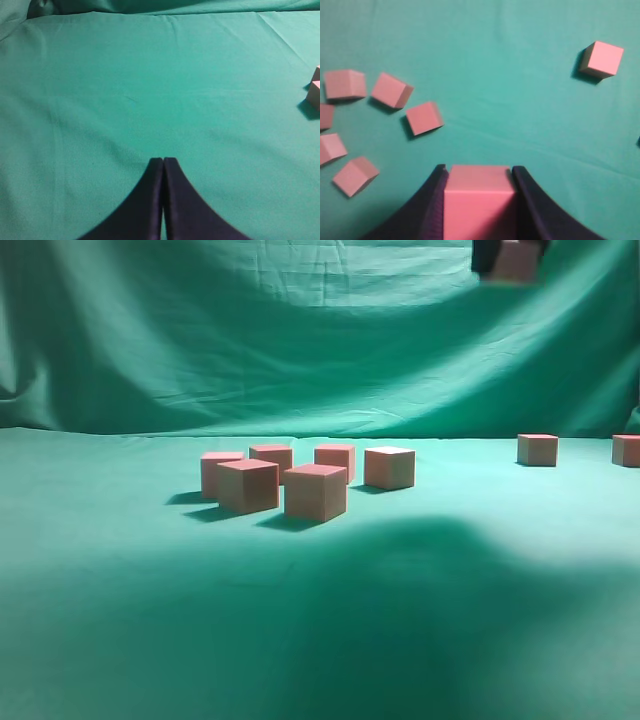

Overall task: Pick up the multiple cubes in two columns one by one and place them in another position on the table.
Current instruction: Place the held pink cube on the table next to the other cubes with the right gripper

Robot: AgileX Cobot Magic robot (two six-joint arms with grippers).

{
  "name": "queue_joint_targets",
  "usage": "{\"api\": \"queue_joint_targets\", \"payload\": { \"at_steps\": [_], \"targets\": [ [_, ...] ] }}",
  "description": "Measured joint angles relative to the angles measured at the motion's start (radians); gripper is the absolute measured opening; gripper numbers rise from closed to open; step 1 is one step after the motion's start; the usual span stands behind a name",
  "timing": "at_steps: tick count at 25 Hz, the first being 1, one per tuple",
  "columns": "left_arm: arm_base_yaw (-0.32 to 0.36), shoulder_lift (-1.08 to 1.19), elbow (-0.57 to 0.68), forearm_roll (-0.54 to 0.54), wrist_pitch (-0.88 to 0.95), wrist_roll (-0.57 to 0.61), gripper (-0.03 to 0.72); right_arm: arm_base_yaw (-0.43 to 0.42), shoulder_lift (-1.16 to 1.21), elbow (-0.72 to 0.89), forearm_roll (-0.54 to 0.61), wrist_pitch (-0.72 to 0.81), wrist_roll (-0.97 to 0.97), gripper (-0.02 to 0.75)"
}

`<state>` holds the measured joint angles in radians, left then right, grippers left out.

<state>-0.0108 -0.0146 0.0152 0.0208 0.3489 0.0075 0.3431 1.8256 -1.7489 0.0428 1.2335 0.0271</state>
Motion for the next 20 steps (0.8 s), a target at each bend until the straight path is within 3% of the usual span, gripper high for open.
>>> {"api": "queue_joint_targets", "payload": {
  "at_steps": [8, 15, 20],
  "targets": [
    [0.000, 0.000, 0.000, 0.000, 0.000, 0.000, 0.000, 0.164, -0.190, 0.273, 0.002, -0.020, 0.050, 0.263],
    [0.000, 0.000, 0.000, 0.000, 0.000, 0.000, 0.000, 0.314, -0.221, 0.511, 0.004, -0.195, 0.165, 0.263],
    [0.000, 0.000, 0.000, 0.000, 0.000, 0.000, 0.000, 0.415, -0.218, 0.579, 0.004, -0.370, 0.212, 0.263]
  ]
}}
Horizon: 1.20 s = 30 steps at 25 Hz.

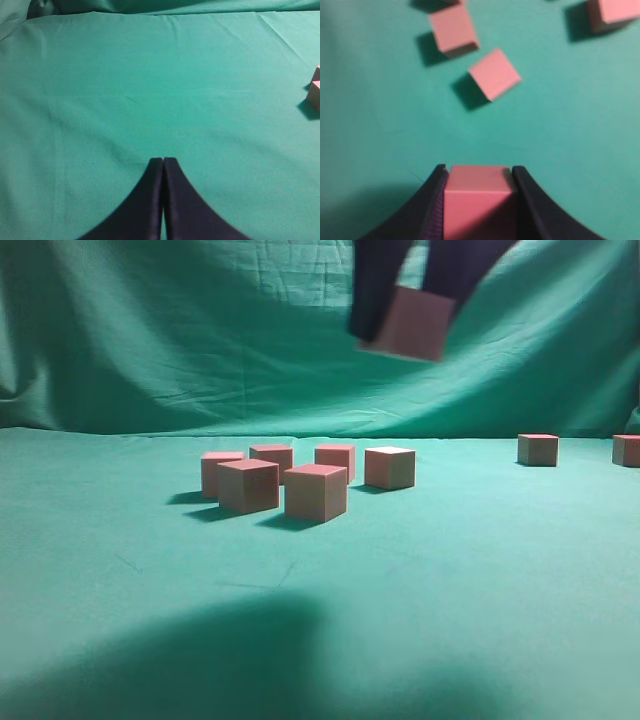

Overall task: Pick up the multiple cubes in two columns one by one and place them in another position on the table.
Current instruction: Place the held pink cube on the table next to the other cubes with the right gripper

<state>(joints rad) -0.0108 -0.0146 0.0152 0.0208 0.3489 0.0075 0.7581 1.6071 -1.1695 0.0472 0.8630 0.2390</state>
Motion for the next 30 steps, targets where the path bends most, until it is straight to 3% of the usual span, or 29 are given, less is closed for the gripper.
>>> {"api": "queue_joint_targets", "payload": {
  "at_steps": [13, 24, 30],
  "targets": [
    [0.000, 0.000, 0.000, 0.000, 0.000, 0.000, 0.000, 0.032, 0.135, 0.005, -0.060, -0.092, 0.019, 0.263],
    [0.000, 0.000, 0.000, 0.000, 0.000, 0.000, 0.000, 0.008, 0.214, 0.016, -0.181, -0.202, 0.272, 0.263],
    [0.000, 0.000, 0.000, 0.000, 0.000, 0.000, 0.000, 0.008, 0.214, 0.066, -0.195, -0.264, 0.294, 0.263]
  ]
}}
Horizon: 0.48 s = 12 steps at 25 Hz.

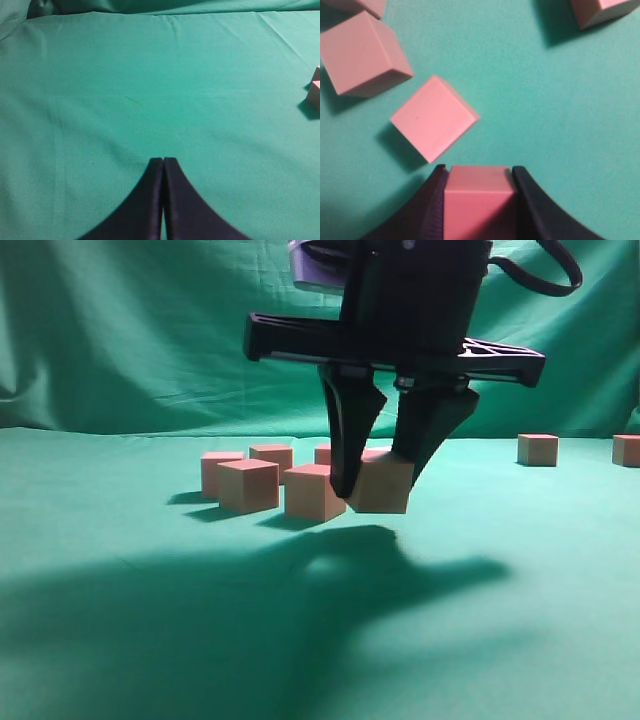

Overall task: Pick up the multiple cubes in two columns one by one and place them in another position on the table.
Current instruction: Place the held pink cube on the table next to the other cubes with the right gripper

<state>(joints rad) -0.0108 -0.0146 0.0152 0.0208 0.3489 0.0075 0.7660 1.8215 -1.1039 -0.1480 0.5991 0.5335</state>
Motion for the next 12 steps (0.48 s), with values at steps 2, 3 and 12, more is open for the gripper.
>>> {"api": "queue_joint_targets", "payload": {
  "at_steps": [2, 3, 12],
  "targets": [
    [0.000, 0.000, 0.000, 0.000, 0.000, 0.000, 0.000, 0.000, 0.000, 0.000, -0.014, -0.005, 0.000, 0.263],
    [0.000, 0.000, 0.000, 0.000, 0.000, 0.000, 0.000, 0.000, 0.000, 0.000, -0.021, -0.005, 0.002, 0.263],
    [0.000, 0.000, 0.000, 0.000, 0.000, 0.000, 0.000, 0.013, 0.004, 0.000, -0.032, 0.001, 0.004, 0.263]
  ]
}}
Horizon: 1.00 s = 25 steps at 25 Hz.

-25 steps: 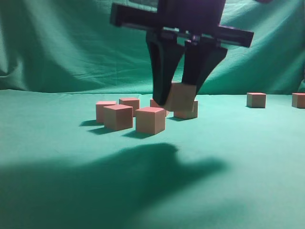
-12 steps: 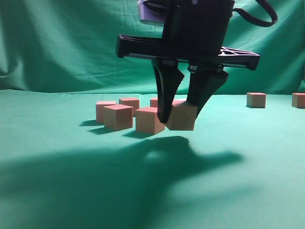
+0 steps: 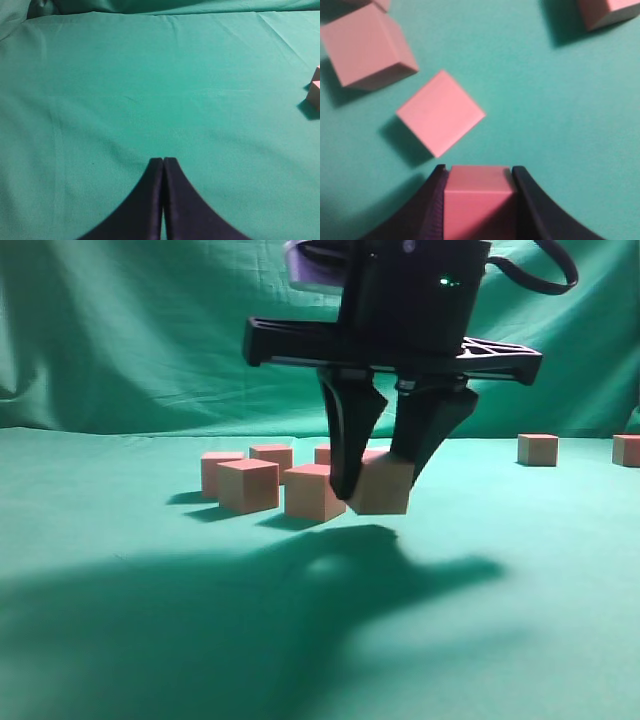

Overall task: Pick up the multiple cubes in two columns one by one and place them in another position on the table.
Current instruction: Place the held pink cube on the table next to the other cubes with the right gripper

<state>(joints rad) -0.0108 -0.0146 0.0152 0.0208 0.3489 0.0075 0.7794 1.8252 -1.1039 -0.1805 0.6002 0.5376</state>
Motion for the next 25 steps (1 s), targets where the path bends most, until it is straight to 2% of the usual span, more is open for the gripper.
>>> {"api": "queue_joint_targets", "payload": {
  "at_steps": [25],
  "targets": [
    [0.000, 0.000, 0.000, 0.000, 0.000, 0.000, 0.000, 0.012, 0.029, 0.000, -0.027, 0.004, 0.000, 0.263]
  ]
}}
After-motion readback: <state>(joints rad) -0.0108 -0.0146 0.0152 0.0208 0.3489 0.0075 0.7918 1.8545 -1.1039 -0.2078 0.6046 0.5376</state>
